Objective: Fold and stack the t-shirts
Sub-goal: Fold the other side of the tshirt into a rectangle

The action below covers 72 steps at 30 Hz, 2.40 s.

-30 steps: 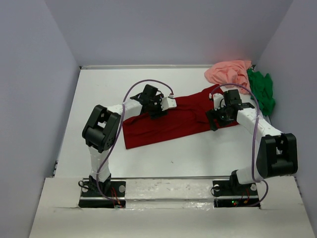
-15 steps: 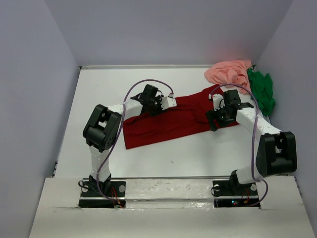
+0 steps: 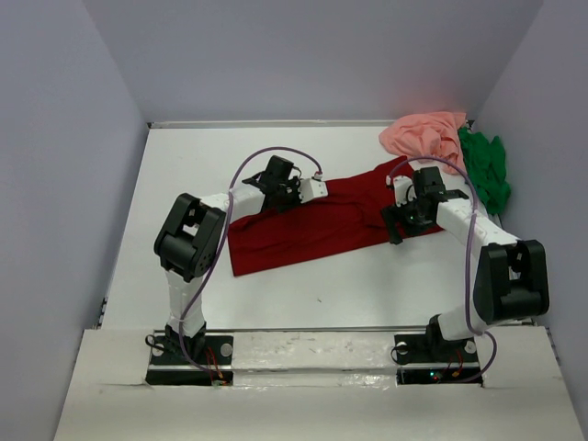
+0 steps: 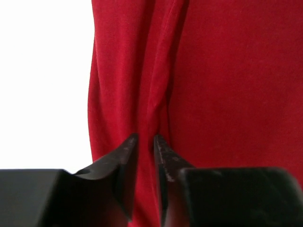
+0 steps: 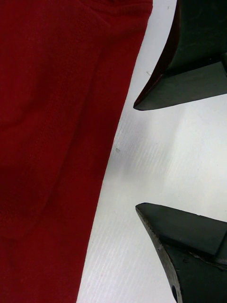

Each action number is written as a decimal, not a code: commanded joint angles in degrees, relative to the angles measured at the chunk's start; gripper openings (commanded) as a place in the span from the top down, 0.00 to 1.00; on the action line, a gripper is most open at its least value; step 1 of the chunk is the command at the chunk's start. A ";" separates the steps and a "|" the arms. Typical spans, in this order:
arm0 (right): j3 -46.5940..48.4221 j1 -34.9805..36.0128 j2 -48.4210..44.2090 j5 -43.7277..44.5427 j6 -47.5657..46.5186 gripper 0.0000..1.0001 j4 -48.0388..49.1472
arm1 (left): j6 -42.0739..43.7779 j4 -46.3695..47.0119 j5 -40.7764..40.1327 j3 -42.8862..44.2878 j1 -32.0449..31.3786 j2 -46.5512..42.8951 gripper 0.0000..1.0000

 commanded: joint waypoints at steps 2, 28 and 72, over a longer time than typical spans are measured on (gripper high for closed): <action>0.66 -0.09 0.18 0.31 -0.56 0.16 0.02 | 0.42 0.09 0.32 2.73 -0.04 -0.06 0.76; 0.92 -0.09 0.88 0.92 -0.47 0.17 -0.07 | 0.59 -4.83 -0.46 -2.37 -1.19 -8.31 1.00; 0.92 -0.09 2.11 0.57 -0.47 0.17 -0.24 | -1.17 -6.15 -6.09 -5.89 -5.14 -0.67 0.59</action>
